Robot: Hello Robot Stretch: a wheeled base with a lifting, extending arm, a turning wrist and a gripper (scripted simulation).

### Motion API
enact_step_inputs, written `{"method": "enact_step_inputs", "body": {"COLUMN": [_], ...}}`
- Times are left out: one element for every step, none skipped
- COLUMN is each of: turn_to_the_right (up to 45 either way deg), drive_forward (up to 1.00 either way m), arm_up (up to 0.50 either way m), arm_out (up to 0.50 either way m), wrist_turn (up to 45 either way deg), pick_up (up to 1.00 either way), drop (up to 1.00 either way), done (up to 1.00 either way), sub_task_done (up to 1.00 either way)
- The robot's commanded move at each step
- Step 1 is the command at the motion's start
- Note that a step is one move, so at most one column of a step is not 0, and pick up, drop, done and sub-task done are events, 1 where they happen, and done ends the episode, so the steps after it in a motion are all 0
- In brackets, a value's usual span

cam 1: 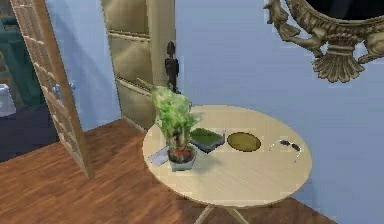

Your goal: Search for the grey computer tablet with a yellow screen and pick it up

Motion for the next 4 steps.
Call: {"method": "enact_step_inputs", "body": {"turn_to_the_right": [27.0, 0.0, -45.0, -45.0], "drive_forward": [0.0, 0.45, 0.0, 0.0], "arm_up": [0.0, 0.0, 0.0, 0.0], "arm_out": [0.0, 0.0, 0.0, 0.0], "wrist_turn": [0.0, 0.0, 0.0, 0.0], "pick_up": [0.0, 0.0, 0.0, 0.0], "drop": [0.0, 0.0, 0.0, 0.0], "done": [0.0, 0.0, 0.0, 0.0], "sub_task_done": [0.0, 0.0, 0.0, 0.0]}}
